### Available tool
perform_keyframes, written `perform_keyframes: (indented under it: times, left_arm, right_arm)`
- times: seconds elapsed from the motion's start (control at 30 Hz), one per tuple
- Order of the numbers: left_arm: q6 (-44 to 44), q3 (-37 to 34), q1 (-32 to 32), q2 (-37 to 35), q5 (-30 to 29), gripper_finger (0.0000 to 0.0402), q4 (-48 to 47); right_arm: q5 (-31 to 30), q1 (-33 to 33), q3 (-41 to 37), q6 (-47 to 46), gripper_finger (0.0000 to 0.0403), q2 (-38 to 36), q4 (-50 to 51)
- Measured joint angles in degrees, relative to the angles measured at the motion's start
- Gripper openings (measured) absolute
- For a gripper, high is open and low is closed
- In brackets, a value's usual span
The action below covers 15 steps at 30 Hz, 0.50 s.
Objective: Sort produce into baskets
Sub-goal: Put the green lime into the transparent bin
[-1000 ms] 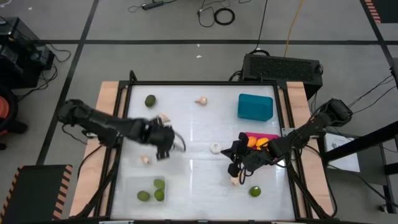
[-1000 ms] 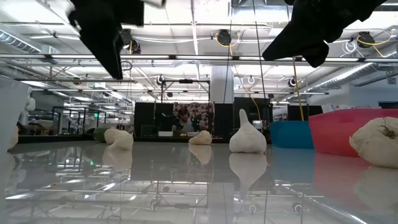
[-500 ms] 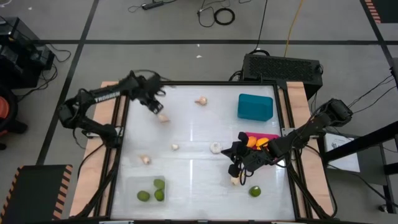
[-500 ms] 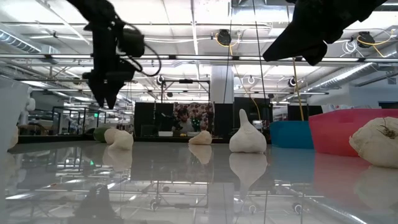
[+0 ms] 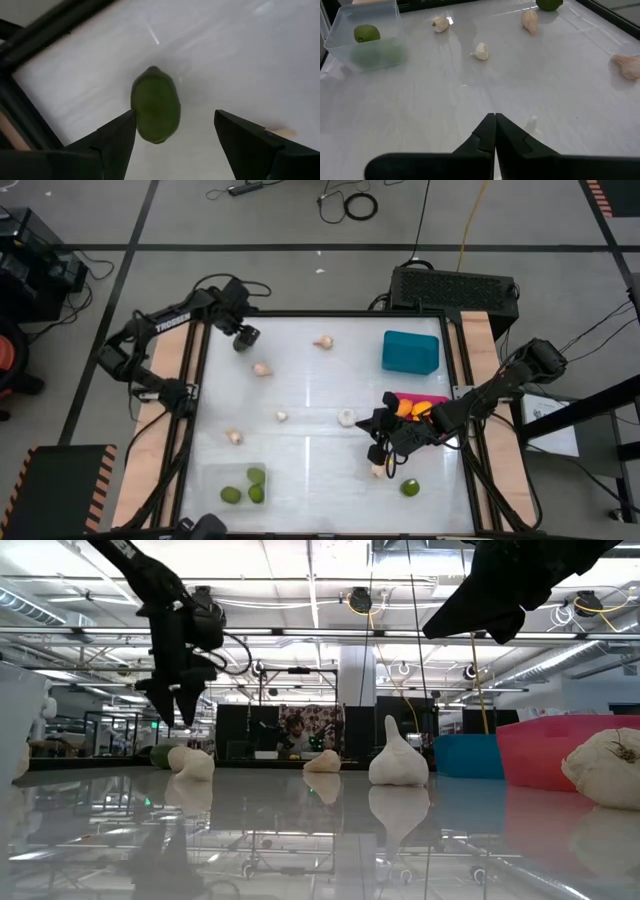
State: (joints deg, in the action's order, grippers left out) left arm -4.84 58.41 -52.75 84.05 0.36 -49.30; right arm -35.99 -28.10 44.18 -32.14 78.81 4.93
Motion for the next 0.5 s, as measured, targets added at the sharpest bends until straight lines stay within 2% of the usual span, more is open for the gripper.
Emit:
perform_keyframes:
  times: [0.5]
  left_arm:
    - [2.5, 0.0, -0.1, 10.0, -2.5, 0.0273, 2.6]
  right_arm:
    - [0.0, 0.0, 0.0, 0.1, 0.0000, 0.0, 0.1]
